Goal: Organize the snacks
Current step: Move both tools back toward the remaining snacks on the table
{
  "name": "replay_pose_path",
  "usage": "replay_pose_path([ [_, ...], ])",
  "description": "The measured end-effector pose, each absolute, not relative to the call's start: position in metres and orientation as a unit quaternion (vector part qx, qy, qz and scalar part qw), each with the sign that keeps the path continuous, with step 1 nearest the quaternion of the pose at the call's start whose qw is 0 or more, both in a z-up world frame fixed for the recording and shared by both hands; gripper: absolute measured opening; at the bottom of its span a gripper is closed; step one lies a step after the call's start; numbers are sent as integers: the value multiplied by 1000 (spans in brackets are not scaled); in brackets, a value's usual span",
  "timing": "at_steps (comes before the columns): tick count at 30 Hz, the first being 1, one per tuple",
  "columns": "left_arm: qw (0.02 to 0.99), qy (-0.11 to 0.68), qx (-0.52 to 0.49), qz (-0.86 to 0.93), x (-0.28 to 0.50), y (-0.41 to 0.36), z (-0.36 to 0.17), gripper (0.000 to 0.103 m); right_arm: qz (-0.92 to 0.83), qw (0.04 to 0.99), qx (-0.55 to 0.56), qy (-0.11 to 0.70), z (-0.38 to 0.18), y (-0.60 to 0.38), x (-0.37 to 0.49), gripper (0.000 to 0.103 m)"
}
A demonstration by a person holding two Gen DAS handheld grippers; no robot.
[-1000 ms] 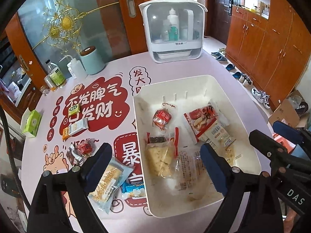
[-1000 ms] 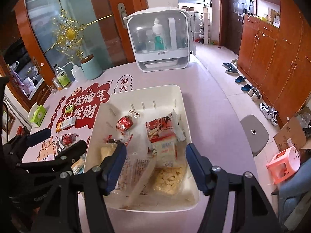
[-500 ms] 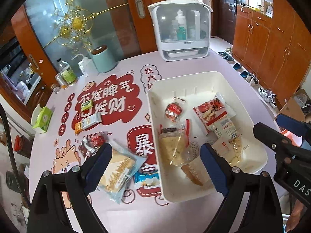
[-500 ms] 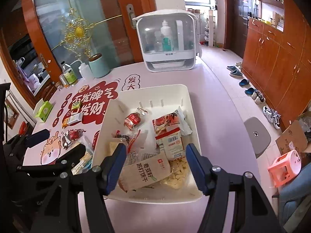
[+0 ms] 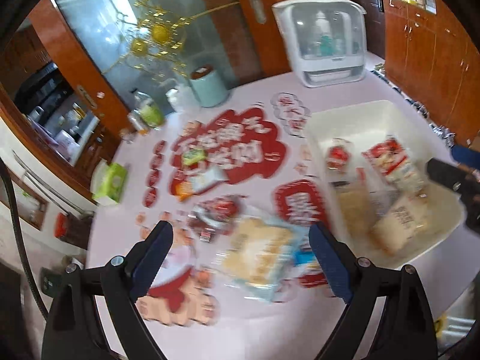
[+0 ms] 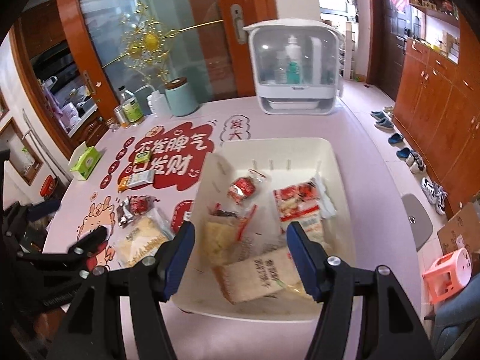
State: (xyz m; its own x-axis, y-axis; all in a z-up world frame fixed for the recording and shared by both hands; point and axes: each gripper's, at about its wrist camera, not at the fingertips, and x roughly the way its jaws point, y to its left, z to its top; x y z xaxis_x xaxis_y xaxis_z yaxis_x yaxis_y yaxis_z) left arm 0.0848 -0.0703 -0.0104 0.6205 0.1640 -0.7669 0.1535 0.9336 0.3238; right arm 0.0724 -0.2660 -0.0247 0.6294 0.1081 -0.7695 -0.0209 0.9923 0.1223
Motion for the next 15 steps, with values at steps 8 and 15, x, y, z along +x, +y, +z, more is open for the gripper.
replay_pose_path([
  [8, 882, 406, 237, 11, 134, 51, 17, 91, 34, 910, 15, 413, -3, -199, 102, 64],
  [15, 876, 366, 313, -36, 212, 139, 42, 91, 18, 896, 25, 442, 11, -117, 167, 64],
])
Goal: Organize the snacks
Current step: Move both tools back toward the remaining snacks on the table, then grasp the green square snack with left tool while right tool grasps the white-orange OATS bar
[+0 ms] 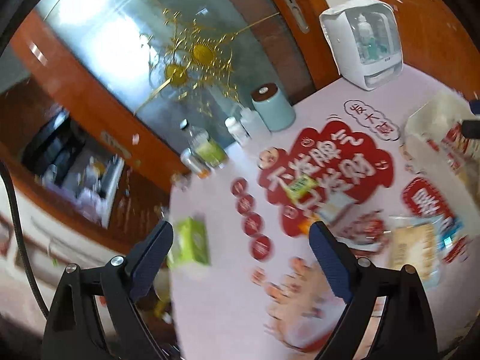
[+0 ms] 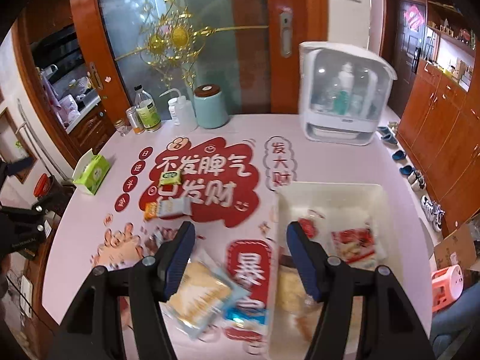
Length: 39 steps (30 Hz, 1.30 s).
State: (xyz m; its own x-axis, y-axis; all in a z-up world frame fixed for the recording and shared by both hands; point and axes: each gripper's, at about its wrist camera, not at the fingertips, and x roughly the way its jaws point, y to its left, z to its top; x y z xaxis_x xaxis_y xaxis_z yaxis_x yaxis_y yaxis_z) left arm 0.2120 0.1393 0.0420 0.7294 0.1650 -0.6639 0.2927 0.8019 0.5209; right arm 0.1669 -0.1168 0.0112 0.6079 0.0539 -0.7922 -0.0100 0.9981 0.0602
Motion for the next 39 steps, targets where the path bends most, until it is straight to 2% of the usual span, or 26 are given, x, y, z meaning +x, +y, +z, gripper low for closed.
replay_pose_path([
  [6, 853, 362, 364, -92, 301, 171, 36, 91, 2, 878, 64, 475, 3, -59, 236, 64],
  [10, 834, 388, 368, -136, 351, 171, 1, 91, -9, 854, 119, 506, -20, -35, 278, 64],
  [19, 753, 426, 444, -234, 406, 146, -118, 91, -80, 747, 279, 598, -149, -16, 335, 64],
  [25, 730, 427, 459, -272, 425, 143, -160, 91, -96, 694, 368, 611, -211, -8, 341, 64],
  [30, 722, 432, 452, -295, 437, 140, -180, 91, -105, 684, 373, 618, -232, 8, 356, 65],
  [32, 718, 436, 448, -305, 439, 139, -184, 91, -116, 702, 343, 613, -230, 18, 362, 57],
  [33, 716, 438, 445, -311, 440, 138, -186, 91, -116, 710, 321, 617, -229, 25, 367, 46],
  [39, 704, 460, 416, -347, 443, 124, -199, 91, -102, 742, 242, 617, -223, 37, 373, 43],
])
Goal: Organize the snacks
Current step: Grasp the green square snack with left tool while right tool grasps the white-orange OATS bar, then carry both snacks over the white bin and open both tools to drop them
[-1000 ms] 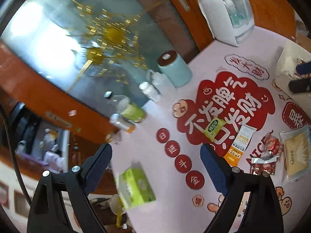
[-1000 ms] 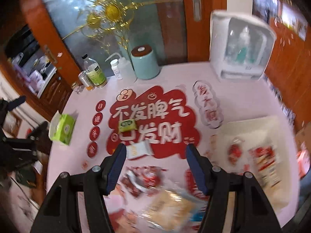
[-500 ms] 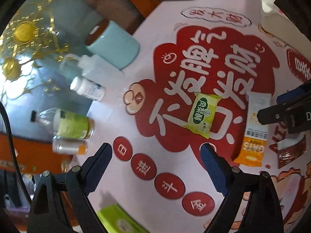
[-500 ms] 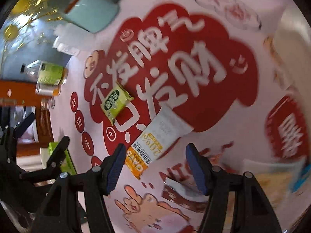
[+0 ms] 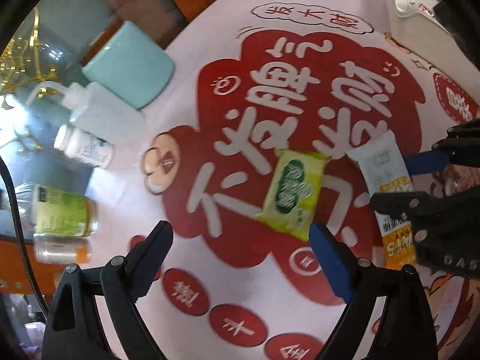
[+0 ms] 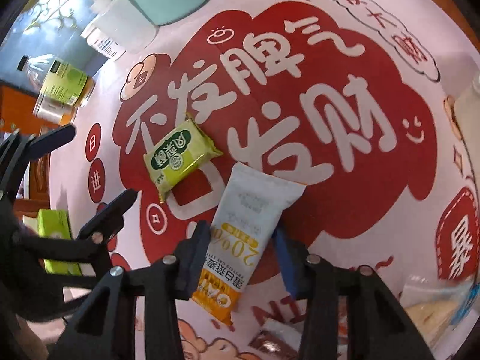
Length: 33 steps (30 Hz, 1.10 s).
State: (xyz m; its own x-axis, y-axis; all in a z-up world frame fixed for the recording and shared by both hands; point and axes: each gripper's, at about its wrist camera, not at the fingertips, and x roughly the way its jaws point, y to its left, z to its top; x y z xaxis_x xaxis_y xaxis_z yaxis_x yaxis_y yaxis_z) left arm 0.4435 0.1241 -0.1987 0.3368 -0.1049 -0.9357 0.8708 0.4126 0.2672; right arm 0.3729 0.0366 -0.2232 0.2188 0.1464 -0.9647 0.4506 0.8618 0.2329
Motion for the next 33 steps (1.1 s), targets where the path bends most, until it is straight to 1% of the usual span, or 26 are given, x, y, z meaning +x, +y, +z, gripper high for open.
replay_pose_path([
  [3, 696, 469, 414, -351, 444, 114, -211, 91, -113, 747, 240, 610, -222, 23, 367, 42],
  [4, 693, 472, 417, -350, 444, 110, -217, 91, -116, 747, 245, 607, -222, 17, 363, 25],
  [6, 687, 478, 424, -346, 444, 103, -228, 90, -112, 752, 263, 594, -220, 2, 355, 21],
  [7, 686, 479, 427, -344, 444, 101, -232, 88, -111, 750, 270, 593, -219, -3, 353, 18],
  [8, 695, 475, 414, -347, 444, 99, -229, 84, -110, 750, 273, 592, -218, -7, 351, 18],
  [9, 694, 480, 409, -348, 446, 97, -229, 70, -110, 752, 270, 591, -217, -8, 349, 17],
  [10, 692, 493, 392, -353, 448, 96, -228, 52, -110, 754, 266, 590, -217, -9, 348, 17],
  [11, 691, 501, 380, -355, 449, 96, -227, 41, -108, 756, 266, 588, -218, -10, 346, 17],
  [12, 695, 504, 377, -348, 449, 95, -227, 38, -107, 758, 266, 586, -218, -10, 346, 17],
  [16, 712, 500, 376, -319, 441, 100, -225, 37, -93, 763, 278, 577, -217, -7, 344, 15],
  [19, 723, 514, 344, -307, 431, 112, -210, 37, -81, 772, 280, 565, -207, -2, 340, 15],
  [27, 774, 498, 301, -249, 378, 140, -135, 37, -47, 813, 270, 514, -151, 1, 313, 15],
  [33, 802, 493, 251, -225, 326, 149, -78, 37, -32, 843, 243, 478, -104, -3, 269, 15],
])
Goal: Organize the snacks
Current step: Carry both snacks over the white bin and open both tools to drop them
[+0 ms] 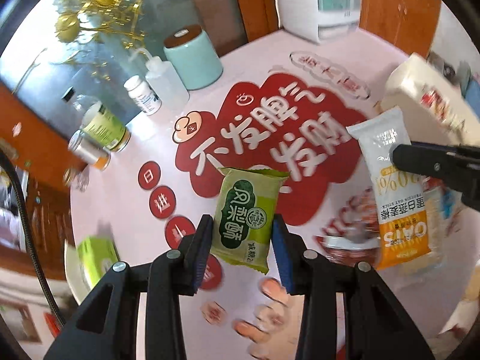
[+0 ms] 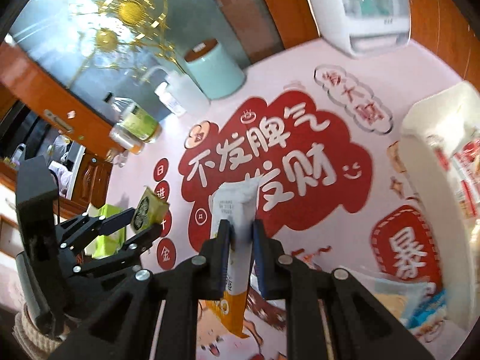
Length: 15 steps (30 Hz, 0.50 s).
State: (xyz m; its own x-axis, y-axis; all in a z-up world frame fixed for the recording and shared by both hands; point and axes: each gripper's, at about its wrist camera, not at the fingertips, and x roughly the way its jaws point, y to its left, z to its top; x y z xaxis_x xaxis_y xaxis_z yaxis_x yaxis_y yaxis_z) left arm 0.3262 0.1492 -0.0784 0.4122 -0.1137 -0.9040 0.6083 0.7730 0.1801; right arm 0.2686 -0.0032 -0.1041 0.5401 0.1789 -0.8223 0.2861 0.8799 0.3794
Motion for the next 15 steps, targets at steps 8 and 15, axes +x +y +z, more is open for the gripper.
replay_pose_path([
  [8, 827, 459, 220, -238, 243, 111, -29, 38, -33, 878, 193, 436, -47, -28, 192, 15],
  [15, 840, 444, 182, -252, 188, 30, -5, 38, -38, 899, 156, 408, -10, -84, 138, 15],
])
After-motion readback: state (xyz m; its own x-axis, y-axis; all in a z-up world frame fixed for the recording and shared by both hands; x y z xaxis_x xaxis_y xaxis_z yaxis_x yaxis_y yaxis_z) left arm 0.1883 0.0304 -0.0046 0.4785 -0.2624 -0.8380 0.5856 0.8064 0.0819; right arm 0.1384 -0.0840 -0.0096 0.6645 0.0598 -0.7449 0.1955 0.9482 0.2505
